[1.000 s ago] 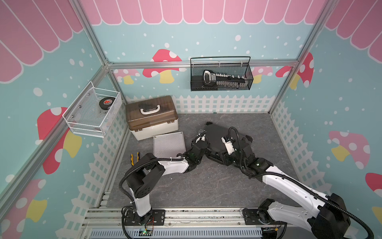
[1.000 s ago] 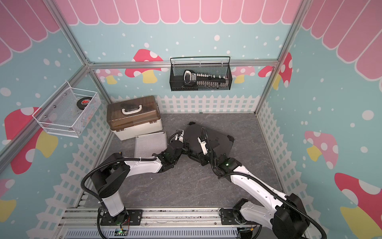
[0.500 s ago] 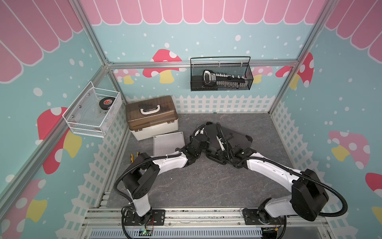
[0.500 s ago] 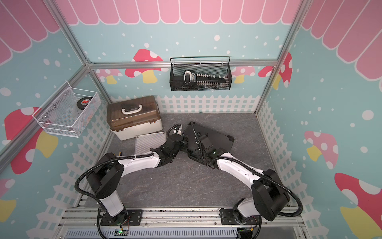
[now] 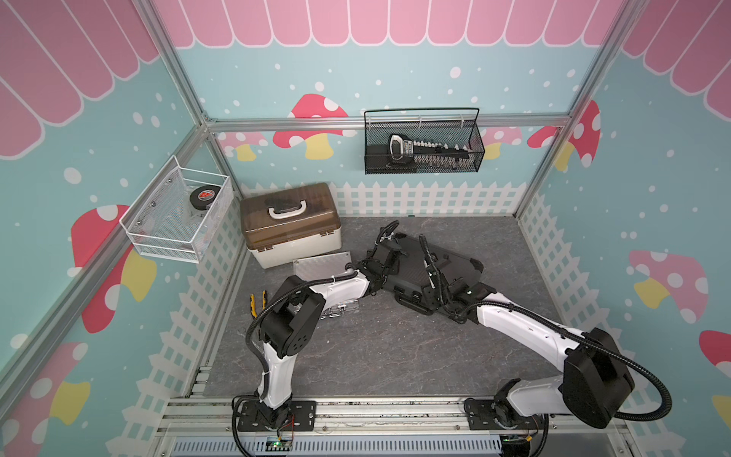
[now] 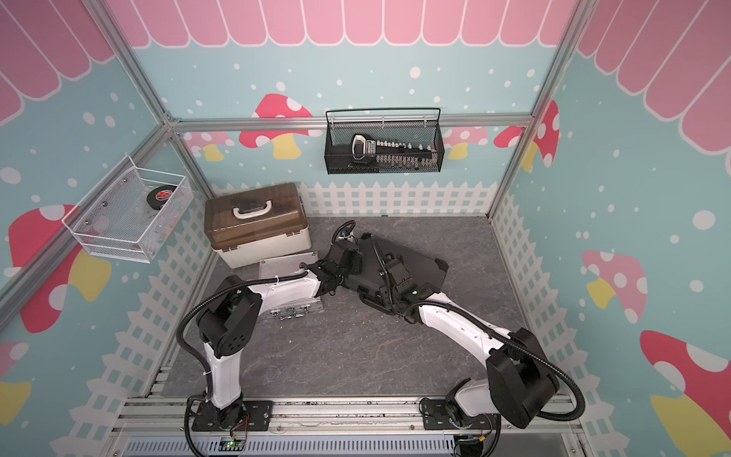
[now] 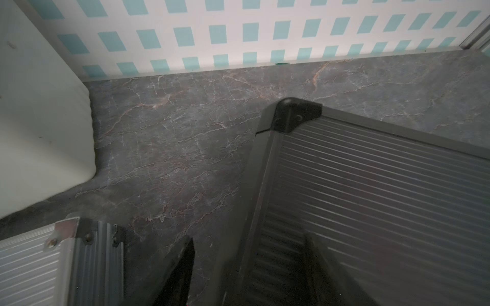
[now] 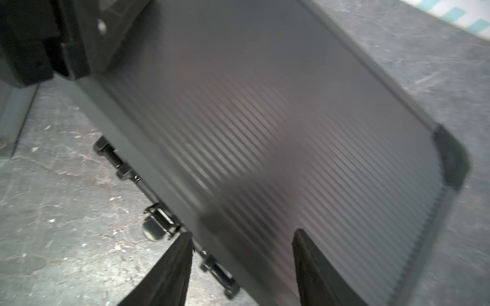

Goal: Close the poker set cases
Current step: Adjust the poker set case at the center of the board.

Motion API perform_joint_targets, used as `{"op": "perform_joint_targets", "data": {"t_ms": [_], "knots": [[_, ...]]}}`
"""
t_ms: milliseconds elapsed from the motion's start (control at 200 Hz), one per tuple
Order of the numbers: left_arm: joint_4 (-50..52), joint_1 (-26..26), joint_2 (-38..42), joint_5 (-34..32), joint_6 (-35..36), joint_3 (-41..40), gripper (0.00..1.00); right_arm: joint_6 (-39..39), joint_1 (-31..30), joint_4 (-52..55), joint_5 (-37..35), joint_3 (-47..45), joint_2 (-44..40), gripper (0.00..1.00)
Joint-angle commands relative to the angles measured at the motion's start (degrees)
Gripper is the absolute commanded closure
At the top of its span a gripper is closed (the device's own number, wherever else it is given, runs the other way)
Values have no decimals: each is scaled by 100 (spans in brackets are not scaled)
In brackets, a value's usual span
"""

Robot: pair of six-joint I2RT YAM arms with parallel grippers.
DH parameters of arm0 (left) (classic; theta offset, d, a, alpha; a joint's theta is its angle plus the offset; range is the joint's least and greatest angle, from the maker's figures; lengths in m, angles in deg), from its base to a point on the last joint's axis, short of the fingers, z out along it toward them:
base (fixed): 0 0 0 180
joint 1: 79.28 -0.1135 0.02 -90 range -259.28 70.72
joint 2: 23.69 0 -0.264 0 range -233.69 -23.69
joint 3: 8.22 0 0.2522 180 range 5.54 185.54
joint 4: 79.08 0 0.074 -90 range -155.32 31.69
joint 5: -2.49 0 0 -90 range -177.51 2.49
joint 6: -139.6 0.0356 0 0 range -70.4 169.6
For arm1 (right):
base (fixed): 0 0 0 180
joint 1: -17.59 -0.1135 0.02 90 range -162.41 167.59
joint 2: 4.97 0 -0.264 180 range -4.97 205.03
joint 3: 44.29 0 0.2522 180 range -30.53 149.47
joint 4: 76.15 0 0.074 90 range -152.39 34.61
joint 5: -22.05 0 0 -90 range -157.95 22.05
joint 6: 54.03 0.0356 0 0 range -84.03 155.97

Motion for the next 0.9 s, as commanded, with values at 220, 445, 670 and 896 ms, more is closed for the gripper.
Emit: {"op": "perform_joint_targets", "data": {"t_ms": [220,445,670,896], "knots": [[533,14,-203,216,-318,-221,39,583,1217,591,-79,15,-437,27],[417,9,-175,310,-396,-424,40,574,1822,736,200,10,-264,24],[409,12,-187,350,-417,-434,40,565,2087,510,766,-102,-13,23],[405,8,-161,340,-433,-491,41,583,2162,84,1436,-159,327,23]]}}
